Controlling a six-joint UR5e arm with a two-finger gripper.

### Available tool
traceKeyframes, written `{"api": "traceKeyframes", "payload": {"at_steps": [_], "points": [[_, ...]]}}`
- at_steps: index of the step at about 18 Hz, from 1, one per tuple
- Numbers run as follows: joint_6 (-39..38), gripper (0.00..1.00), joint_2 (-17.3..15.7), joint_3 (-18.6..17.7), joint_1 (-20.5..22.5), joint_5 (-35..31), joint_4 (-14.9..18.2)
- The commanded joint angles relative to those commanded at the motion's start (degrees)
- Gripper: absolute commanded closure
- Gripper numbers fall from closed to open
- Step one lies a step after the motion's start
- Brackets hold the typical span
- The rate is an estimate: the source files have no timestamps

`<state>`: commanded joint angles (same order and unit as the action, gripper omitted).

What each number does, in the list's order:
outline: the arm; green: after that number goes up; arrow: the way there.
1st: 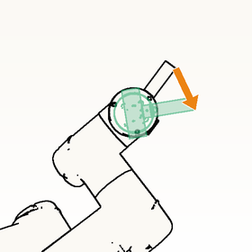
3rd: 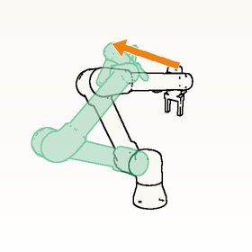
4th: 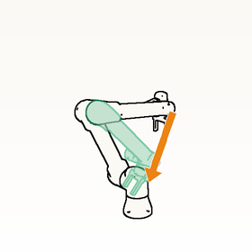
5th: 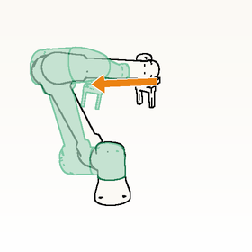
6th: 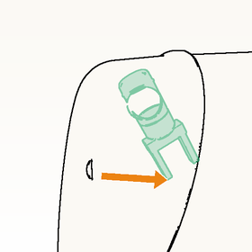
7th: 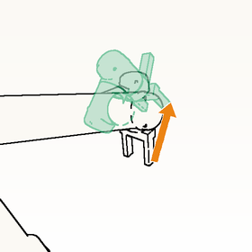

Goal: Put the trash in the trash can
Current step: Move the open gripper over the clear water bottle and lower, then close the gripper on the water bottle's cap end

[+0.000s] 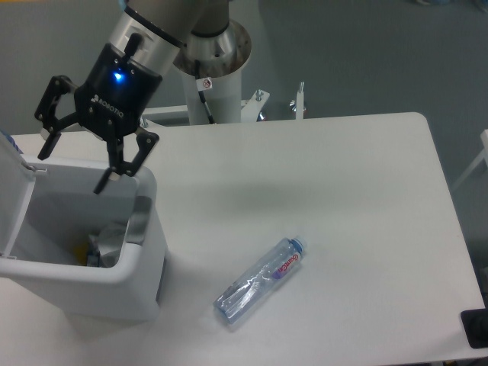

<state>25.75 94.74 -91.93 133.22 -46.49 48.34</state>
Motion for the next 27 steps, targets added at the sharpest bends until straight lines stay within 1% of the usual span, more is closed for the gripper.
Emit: {"api": "traceKeyframes", "payload": {"at_steps": [2,3,5,7,10,12,15,18,19,20,22,23,27], "points": [[0.3,0.00,0.2,0.2,3.1,-0.1,-0.1],[1.5,0.00,1.1,0.3,4.7,-0.2,-0.1],[5.1,0.00,3.4,1.8,6.9,-0.3,-0.1],[8.1,0.00,7.2,4.6,8.2,-1.6,-0.1],[10.8,0.00,13.7,9.9,8.0,-10.1,0.0],[10.9,0.00,16.3,11.3,7.9,-14.8,0.0],[11.0,0.00,18.4,11.4,7.7,-15.7,0.3],[12.4,0.00,21.3,11.2,7.7,-16.3,0.5],[13.2,0.00,22.2,11.0,7.5,-17.6,0.6],[14.4,0.00,23.0,10.5,6.9,-19.6,0.6],[17.7,0.00,23.9,8.9,4.2,-24.3,0.2],[18.5,0.00,24.2,8.3,3.4,-25.0,0.1],[18.8,0.00,26.1,8.1,2.7,-25.7,-0.3]]}}
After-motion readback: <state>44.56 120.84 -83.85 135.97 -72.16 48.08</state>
